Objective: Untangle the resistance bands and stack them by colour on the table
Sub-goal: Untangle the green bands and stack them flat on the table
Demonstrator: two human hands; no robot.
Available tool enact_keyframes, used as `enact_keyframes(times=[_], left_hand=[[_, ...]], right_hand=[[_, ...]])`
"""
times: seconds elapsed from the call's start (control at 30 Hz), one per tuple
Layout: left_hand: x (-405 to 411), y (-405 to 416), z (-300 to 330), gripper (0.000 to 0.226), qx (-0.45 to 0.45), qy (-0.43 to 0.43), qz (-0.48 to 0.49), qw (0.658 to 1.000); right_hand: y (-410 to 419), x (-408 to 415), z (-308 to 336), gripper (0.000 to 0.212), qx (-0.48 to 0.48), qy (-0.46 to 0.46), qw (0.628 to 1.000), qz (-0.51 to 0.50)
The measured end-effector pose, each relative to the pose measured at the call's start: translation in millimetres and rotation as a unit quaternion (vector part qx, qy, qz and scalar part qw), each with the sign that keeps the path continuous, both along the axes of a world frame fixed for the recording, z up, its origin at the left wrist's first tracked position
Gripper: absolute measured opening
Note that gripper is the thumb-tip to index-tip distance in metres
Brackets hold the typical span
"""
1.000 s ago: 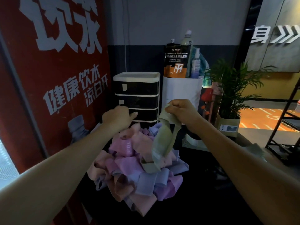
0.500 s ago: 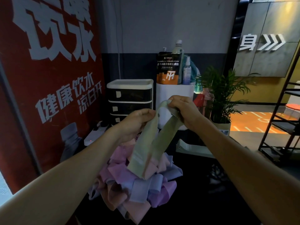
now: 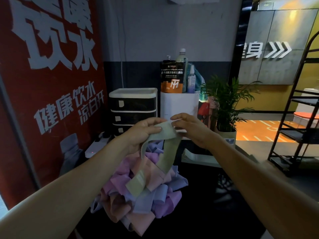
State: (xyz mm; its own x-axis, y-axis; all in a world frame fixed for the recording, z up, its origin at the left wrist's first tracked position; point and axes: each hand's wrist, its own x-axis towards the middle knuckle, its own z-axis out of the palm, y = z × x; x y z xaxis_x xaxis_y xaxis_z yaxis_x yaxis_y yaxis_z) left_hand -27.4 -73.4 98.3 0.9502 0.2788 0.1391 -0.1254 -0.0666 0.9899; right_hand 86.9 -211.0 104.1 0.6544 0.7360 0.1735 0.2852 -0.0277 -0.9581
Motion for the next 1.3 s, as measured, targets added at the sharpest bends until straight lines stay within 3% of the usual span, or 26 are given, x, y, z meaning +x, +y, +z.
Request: enact_keyframes(times=[0.13,0.23,0.37,0.47,0.63,0.8,0.97,1.07,1.23,1.3], left_hand=[[-6,0,-8,0.028,-0.022,0.002,0.024,0.999],[-8,-2,-10,0.028,-0.036,-0.002,0.025,0.999],[-6,-4,-19,0.019,0.011,0.008,0.038,0.999],[-1,-3,-31,0.024,0.103,0.030,0.084,0.991],[0,13,-74,0.023,0.405,0.131,0.093,0.900],[4,20,-104,0.019,0.579,0.184,0.022,0.794],[-2,21,-97,0.011,0.646,0.122,0.015,0.753],[-3,26,-94,0.007,0.645,0.105,0.049,0.756],[-1,55,-74,0.019,0.461,0.071,0.151,0.872],[-2,64,-65,0.026,0.410,0.051,0.198,0.889]], right_hand=[[-8,-5,-19,0.027,-0.135,0.057,0.989,-0.002],[-9,-14,-21,0.022,-0.098,0.085,0.991,0.014],[-8,-7,-12,0.024,-0.014,0.030,0.995,-0.098],[-15,4,-12,0.017,-0.051,-0.092,0.975,-0.193],[-24,9,-32,0.015,-0.110,-0.181,0.951,-0.227],[-24,13,-48,0.018,-0.137,-0.222,0.939,-0.226],[-18,18,-50,0.025,-0.141,-0.221,0.937,-0.231],[-15,20,-53,0.021,-0.129,-0.211,0.939,-0.240],[-17,23,-54,0.021,-0.141,-0.214,0.933,-0.255],[-19,25,-56,0.020,-0.129,-0.194,0.936,-0.265]])
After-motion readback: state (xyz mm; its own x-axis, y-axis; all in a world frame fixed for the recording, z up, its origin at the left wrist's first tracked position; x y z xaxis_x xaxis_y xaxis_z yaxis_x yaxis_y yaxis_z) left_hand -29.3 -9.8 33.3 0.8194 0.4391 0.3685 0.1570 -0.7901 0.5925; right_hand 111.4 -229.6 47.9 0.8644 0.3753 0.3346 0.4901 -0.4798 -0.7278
